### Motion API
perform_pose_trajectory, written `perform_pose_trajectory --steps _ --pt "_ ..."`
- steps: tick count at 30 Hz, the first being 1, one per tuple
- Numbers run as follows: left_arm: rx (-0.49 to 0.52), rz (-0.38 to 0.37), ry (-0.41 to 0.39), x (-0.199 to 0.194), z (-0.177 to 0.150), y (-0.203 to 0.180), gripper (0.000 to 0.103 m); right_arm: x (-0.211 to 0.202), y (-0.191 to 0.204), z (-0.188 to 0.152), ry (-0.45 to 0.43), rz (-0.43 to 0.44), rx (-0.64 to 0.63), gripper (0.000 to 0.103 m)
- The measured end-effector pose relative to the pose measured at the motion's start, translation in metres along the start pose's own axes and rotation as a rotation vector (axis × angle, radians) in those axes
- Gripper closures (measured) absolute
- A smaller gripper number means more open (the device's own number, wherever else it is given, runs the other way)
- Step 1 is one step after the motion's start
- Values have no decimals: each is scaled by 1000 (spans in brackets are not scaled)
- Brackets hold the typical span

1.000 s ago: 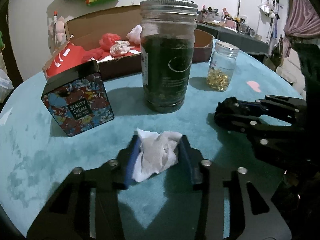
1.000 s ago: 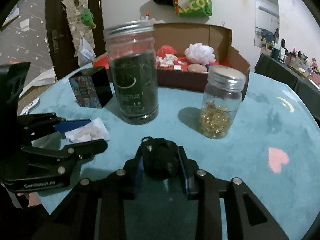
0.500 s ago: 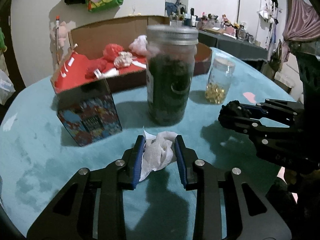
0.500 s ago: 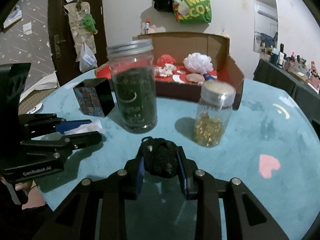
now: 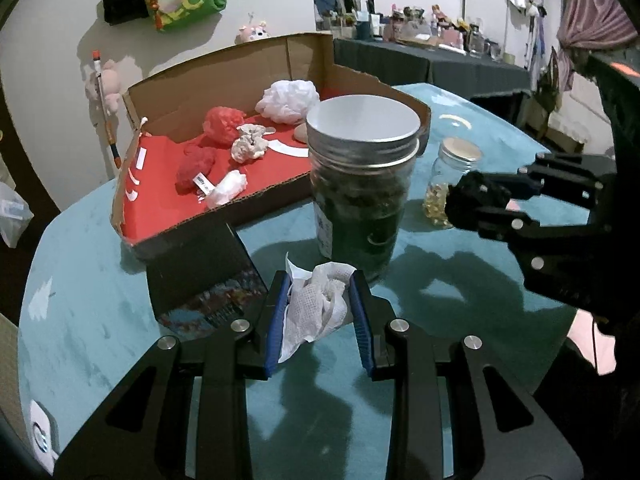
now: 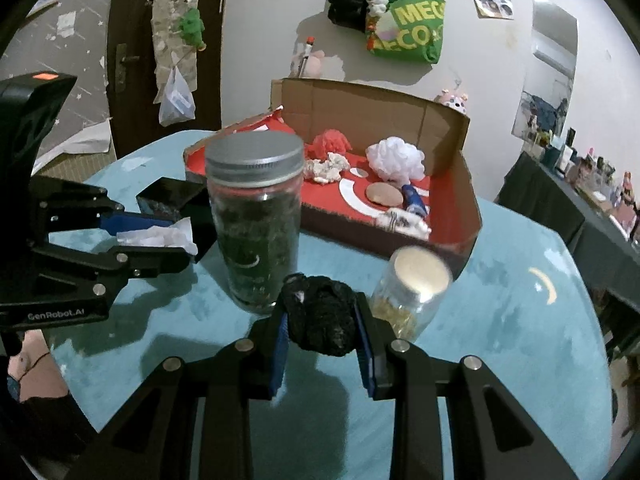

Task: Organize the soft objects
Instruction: 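Lift the tissue and black scrunchie and carry both into the box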

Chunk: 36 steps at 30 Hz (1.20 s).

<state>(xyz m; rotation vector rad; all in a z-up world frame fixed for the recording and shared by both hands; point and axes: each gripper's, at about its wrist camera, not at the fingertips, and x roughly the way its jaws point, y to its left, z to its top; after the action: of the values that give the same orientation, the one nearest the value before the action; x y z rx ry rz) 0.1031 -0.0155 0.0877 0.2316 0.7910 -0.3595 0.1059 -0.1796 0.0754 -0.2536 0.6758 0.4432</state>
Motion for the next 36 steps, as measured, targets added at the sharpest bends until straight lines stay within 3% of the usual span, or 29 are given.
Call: perform_pose_trajectory --steps 22,36 --pt "21 -42 43 11 46 33 75 11 -25 45 21 -8 -63 71" --pt "66 -99 99 40 82 56 75 54 -65 83 114 150 22 71"
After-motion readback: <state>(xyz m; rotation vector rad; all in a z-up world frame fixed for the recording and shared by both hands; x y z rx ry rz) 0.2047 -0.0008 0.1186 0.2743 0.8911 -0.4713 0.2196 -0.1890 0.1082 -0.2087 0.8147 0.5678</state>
